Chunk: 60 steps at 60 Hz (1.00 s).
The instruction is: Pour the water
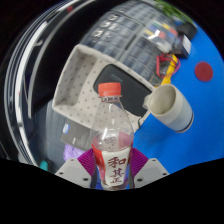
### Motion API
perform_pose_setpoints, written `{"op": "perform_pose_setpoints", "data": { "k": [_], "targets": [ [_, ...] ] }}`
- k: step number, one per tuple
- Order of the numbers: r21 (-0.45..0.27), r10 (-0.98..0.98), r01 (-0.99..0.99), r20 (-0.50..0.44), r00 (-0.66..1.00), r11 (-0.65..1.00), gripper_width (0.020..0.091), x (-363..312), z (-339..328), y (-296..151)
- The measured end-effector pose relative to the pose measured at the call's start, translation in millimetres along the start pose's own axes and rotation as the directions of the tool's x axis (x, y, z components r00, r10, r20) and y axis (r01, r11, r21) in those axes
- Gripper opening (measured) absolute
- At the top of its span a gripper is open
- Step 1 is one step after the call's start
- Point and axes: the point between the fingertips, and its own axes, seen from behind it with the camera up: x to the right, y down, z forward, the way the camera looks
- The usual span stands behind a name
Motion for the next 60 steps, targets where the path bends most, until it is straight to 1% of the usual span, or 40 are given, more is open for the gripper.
{"op": "perform_pose_setpoints", "data": {
  "k": [5, 11, 18, 25, 33, 42, 50, 55, 58, 59, 60],
  "targets": [
    [0.010, 0.191, -0.191, 0.013, 0.981, 0.981, 0.0434, -7.6, 8.3, -11.3],
    [0.017, 0.353, -0.355, 0.046, 0.934, 0.935, 0.0433, -11.2, 16.4, -22.9],
    [0.020, 0.508, -0.511, 0.087, 0.857, 0.859, 0.0435, -19.6, 21.2, -35.8],
    [0.029, 0.667, -0.674, 0.119, 0.735, 0.738, 0.0434, -21.7, 25.4, -47.3],
    [0.034, 0.777, -0.788, 0.145, 0.613, 0.615, 0.0434, -21.6, 26.4, -55.7],
    [0.014, 0.767, -0.774, 0.119, 0.630, 0.633, 0.0433, -22.6, 28.9, -49.2],
    [0.002, 0.680, -0.682, 0.070, 0.730, 0.732, 0.0434, -20.1, 24.6, -39.5],
    [0.006, 0.526, -0.527, 0.041, 0.849, 0.850, 0.0435, -19.2, 15.7, -43.0],
    [0.021, 0.392, -0.392, 0.024, 0.920, 0.920, 0.0435, -20.7, 8.4, -53.1],
    [0.040, 0.340, -0.341, 0.025, 0.940, 0.939, 0.0435, -20.2, 7.5, -57.7],
    [0.041, 0.297, -0.297, 0.009, 0.955, 0.954, 0.0436, -23.3, 3.3, -64.6]
  ]
}}
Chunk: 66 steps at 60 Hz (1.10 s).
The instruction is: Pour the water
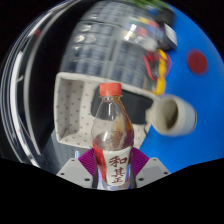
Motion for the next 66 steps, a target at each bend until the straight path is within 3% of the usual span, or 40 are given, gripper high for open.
{"op": "perform_pose_setpoints", "data": {
  "k": [11, 18, 27, 33, 44, 59, 61, 66],
  "targets": [
    [0.096, -0.447, 0.450, -0.052, 0.893, 0.888, 0.0437, -40.2, -25.3, -70.8],
    [0.184, -0.675, 0.703, -0.199, 0.711, 0.686, 0.0436, -50.8, -48.3, -131.2],
    [0.184, -0.813, 0.893, -0.369, 0.451, 0.411, 0.0436, -35.9, -71.5, -198.9],
    [0.164, -0.837, 0.934, -0.413, 0.358, 0.318, 0.0436, -10.7, -78.3, -230.8],
    [0.049, -0.845, 0.958, -0.460, 0.274, 0.284, 0.0434, 67.5, -74.7, -268.0],
    [-0.021, -0.873, 0.950, -0.402, 0.277, 0.311, 0.0445, 149.7, -56.2, -264.5],
    [0.024, -0.875, 0.957, -0.399, 0.274, 0.289, 0.0449, 141.4, -54.4, -268.0],
    [0.030, -0.881, 0.958, -0.384, 0.275, 0.286, 0.0448, 142.9, -55.7, -265.5]
  ]
}}
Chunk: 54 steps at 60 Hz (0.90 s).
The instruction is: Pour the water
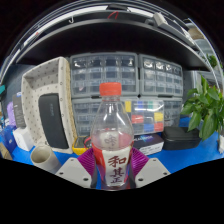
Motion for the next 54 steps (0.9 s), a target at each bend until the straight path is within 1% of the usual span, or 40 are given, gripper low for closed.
{"op": "perform_pose_setpoints", "data": {
  "k": [8, 14, 15, 18, 20, 22, 27, 35, 40, 47, 54],
  "targets": [
    [0.024, 0.014, -0.014, 0.006, 1.000, 1.000, 0.0519, 1.9, -2.4, -1.0],
    [0.003, 0.043, -0.043, 0.008, 0.999, 0.999, 0.0568, 1.6, -3.8, 2.1],
    [-0.006, 0.042, -0.042, 0.006, 0.999, 0.999, 0.0589, 1.7, -4.7, 3.8],
    [-0.063, 0.025, -0.026, -0.012, 1.000, 0.998, 0.0692, 4.8, -7.8, 16.0],
    [-0.090, 0.004, -0.005, -0.019, 1.000, 0.996, 0.0716, 5.7, -12.4, 21.2],
    [-0.092, -0.008, 0.006, -0.023, 1.000, 0.996, 0.0728, 5.4, -17.7, 21.6],
    [-0.092, 0.032, -0.034, -0.028, 0.999, 0.995, 0.0728, 0.4, -33.9, 27.4],
    [-0.165, 0.033, -0.041, -0.047, 0.998, 0.985, 0.0760, -8.5, -73.2, 54.2],
    [-0.207, 0.051, -0.057, -0.038, 0.998, 0.977, 0.0761, -22.0, -100.8, 63.0],
    [-0.250, 0.068, -0.074, -0.033, 0.997, 0.965, 0.0759, -39.4, -135.1, 55.2],
    [-0.250, 0.038, -0.038, -0.002, 0.999, 0.968, 0.0763, -61.1, -159.6, 29.0]
  ]
}}
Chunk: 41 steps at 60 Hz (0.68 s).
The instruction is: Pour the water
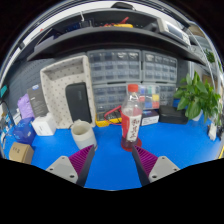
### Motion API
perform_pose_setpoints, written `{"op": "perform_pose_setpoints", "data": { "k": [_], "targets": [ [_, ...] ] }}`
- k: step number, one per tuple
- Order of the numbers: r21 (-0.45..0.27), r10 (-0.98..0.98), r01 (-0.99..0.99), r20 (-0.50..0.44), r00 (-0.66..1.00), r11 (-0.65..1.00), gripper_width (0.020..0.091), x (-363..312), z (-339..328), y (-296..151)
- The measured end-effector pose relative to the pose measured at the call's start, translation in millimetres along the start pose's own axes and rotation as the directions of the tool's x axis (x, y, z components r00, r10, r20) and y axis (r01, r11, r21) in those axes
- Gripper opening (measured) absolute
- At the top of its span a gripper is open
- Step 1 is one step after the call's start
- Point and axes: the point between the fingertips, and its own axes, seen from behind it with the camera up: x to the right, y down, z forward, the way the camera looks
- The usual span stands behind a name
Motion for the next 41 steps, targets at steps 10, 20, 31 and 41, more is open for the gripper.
{"op": "perform_pose_setpoints", "data": {
  "k": [10, 20, 31, 41],
  "targets": [
    [0.047, -0.014, 0.012, 0.030, 0.999, 0.999, 0.0762, -26.6, -35.5, -34.0],
    [0.088, -0.019, 0.014, 0.052, 0.998, 0.996, 0.0762, -42.3, -57.9, -54.6],
    [0.095, -0.061, 0.056, 0.044, 0.997, 0.994, 0.0760, -45.2, -69.6, -51.4],
    [0.067, -0.081, 0.079, 0.019, 0.997, 0.995, 0.0759, -36.9, -69.5, -37.1]
  ]
}}
